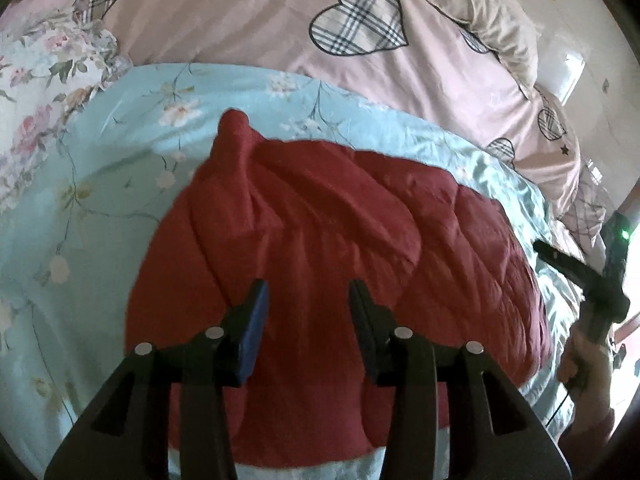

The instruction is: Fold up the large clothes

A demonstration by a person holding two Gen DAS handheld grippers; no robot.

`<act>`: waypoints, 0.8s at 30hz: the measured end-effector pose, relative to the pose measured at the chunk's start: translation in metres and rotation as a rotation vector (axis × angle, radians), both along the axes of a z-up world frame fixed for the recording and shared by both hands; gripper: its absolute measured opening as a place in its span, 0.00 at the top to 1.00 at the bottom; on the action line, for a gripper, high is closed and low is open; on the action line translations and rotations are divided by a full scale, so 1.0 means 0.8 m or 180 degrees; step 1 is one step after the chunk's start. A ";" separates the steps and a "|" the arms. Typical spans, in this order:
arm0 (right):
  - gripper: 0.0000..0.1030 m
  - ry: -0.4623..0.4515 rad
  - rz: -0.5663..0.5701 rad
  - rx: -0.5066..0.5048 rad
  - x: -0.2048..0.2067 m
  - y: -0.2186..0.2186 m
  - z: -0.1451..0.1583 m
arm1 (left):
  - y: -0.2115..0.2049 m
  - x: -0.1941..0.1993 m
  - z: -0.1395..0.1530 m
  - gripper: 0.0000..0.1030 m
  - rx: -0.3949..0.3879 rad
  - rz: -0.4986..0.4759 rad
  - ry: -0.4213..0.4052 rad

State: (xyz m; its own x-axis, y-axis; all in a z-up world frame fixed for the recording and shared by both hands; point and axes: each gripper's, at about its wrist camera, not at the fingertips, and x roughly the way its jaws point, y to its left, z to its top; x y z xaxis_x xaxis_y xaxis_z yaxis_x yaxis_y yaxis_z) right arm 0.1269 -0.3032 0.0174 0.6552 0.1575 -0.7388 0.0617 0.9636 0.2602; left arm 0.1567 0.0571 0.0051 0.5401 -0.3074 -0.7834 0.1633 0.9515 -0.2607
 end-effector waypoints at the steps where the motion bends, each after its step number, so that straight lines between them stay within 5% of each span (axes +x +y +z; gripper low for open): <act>1: 0.38 -0.0009 0.0072 -0.0012 -0.010 0.011 0.000 | -0.002 -0.007 -0.001 0.61 0.0013 0.0014 -0.0004; 11: 0.38 0.0121 0.0145 -0.0594 -0.061 0.053 -0.020 | -0.034 -0.053 -0.002 0.61 -0.0036 -0.0164 -0.0004; 24: 0.33 0.0244 0.0000 -0.0479 -0.100 0.042 -0.062 | -0.073 -0.064 -0.044 0.54 0.0492 -0.0312 0.0138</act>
